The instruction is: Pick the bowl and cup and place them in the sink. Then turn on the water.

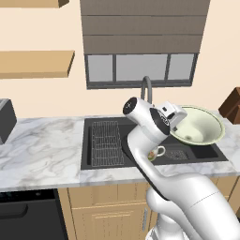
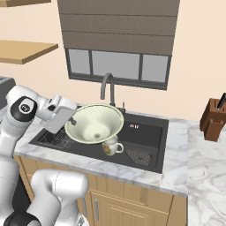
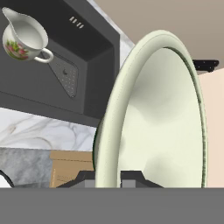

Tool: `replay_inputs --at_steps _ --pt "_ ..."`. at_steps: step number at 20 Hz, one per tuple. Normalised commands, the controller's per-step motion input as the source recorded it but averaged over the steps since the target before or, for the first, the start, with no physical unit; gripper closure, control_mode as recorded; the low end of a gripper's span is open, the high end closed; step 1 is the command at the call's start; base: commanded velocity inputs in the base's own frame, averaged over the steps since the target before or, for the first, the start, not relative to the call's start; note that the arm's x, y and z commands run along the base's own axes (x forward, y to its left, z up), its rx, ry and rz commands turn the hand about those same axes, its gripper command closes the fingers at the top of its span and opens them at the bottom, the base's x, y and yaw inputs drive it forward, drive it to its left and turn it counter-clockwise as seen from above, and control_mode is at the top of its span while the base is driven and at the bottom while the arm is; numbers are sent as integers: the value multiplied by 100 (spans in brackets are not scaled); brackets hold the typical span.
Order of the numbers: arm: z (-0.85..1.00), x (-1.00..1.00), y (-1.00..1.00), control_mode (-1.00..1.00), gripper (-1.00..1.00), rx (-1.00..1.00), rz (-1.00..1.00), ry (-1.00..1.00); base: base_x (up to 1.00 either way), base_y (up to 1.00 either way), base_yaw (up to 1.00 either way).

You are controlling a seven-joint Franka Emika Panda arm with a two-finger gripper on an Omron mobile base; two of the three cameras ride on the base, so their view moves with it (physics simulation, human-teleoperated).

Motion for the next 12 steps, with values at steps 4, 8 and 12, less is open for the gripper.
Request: replay_inputs --at_steps 4,8,12 --pt "-3 5 -3 -100 100 0 2 0 0 0 0" --pt "-19 20 0 -100 100 0 19 0 0 0 0" --pt "-28 22 0 -100 100 0 27 0 0 0 0"
